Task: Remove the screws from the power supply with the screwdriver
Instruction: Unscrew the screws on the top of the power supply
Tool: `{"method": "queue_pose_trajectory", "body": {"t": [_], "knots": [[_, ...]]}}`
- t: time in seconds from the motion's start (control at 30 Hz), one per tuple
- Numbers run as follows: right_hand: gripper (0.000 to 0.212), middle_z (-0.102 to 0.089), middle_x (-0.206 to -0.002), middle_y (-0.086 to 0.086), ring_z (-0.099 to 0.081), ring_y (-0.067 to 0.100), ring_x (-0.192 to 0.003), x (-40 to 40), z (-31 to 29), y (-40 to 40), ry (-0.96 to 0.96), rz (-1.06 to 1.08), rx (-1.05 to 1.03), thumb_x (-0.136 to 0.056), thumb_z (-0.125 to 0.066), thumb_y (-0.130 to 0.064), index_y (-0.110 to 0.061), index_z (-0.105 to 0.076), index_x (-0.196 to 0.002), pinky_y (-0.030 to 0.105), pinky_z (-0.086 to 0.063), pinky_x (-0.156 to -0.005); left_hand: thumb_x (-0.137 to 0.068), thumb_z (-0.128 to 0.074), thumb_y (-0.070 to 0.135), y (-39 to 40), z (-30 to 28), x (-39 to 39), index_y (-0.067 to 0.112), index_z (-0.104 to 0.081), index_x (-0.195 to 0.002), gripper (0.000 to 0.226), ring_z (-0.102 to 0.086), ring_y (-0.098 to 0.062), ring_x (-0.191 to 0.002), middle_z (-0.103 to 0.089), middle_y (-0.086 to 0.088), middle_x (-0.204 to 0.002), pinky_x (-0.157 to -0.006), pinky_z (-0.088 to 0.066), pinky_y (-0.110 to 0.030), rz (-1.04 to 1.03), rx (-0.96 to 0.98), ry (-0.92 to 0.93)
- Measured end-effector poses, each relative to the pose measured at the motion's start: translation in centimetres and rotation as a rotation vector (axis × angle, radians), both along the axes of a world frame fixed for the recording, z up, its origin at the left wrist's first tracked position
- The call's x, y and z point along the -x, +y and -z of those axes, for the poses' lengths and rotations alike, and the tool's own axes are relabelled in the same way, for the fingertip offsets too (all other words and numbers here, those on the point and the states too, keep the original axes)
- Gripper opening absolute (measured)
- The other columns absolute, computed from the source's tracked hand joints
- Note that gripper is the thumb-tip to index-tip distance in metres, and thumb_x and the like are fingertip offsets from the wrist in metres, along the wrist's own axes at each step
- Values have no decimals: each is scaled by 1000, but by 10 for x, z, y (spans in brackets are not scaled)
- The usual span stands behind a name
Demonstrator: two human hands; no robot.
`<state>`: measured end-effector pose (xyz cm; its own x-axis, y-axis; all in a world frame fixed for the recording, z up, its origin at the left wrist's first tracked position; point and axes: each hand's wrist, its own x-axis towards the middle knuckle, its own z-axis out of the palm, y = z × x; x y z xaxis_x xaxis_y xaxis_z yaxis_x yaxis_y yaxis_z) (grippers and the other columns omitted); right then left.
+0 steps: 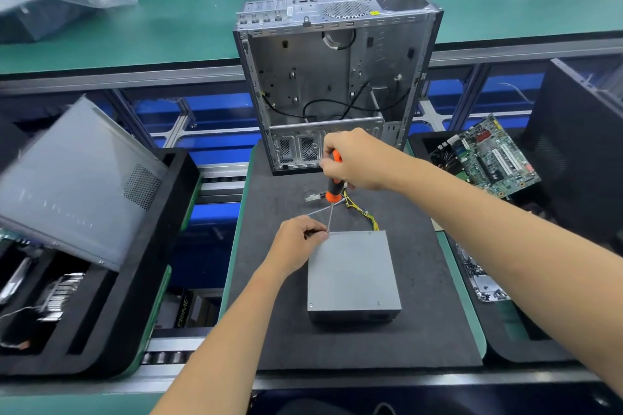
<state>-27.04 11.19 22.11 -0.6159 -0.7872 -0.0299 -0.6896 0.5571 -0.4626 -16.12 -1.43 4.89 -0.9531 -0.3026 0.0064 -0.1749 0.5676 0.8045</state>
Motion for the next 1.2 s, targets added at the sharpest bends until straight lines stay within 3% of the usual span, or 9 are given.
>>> {"method": "queue_pose_trajectory", "body": {"t": [0.27,0.57,0.7,0.83,0.93,1.0,1.1,1.2], "knots": [[18,-62,-92,11,-66,27,-67,-3,-2,1,-2,-4,14,-94,-50,-29,-12,-54,-93,41,-56,-66,-85,-68,14,5,6,-2,14,-75,-90,9,-62,-4,-80,-70,8,-85,-73,-47,-14,-42,27,77],[14,-66,-88,6,-65,25,-71,-3,-6,-3,-15,-66,-50,-93,-51,-26,-13,-55,-91,39,-55,-67,-85,-65,8,2,5,0,16,-76,-87,14,-60,6,-81,-67,16,-82,-70,-39,-2,-19,-27,59],[4,-63,-81,-7,-58,15,-74,-4,-10,-6,-41,-158,-51,-87,-56,-21,-18,-57,-87,29,-47,-62,-88,-59,5,1,5,0,29,-70,-79,27,-61,2,-83,-69,15,-85,-70,-41,-3,-40,-75,11],[6,-66,-69,-10,-56,-2,-61,-5,-14,-10,-91,-242,-151,-76,-60,-17,-20,-62,-81,14,-38,-50,-88,-58,5,1,4,-1,28,-70,-79,28,-63,-2,-83,-71,12,-86,-70,-41,-3,-45,-82,2],[5,-61,-68,-9,-59,15,-77,-4,-13,-12,-18,-187,-118,-78,-60,-23,-17,-60,-79,24,-43,-56,-88,-59,4,2,6,-1,28,-71,-81,27,-62,4,-83,-70,15,-85,-71,-41,-2,-53,-80,13],[19,-59,-72,-6,-63,22,-70,-3,-12,-13,51,-146,-133,-84,-58,-33,-14,-58,-83,27,-42,-53,-88,-58,4,2,6,-2,29,-71,-81,28,-60,7,-84,-68,18,-85,-71,-41,-1,-56,-74,20],[26,-64,-73,4,-65,18,-48,-4,-9,-12,82,-152,-171,-89,-55,-37,-12,-53,-80,27,-46,-49,-88,-58,5,3,7,-3,31,-70,-80,30,-60,8,-84,-68,19,-84,-71,-41,-1,-61,-80,23],[9,-62,-76,-4,-59,12,-67,-6,-13,-10,69,-269,-201,-83,-63,-21,-18,-55,-86,31,-48,-62,-88,-59,5,3,7,-2,33,-68,-78,32,-60,6,-82,-67,19,-83,-69,-40,-2,-66,-94,17]]}}
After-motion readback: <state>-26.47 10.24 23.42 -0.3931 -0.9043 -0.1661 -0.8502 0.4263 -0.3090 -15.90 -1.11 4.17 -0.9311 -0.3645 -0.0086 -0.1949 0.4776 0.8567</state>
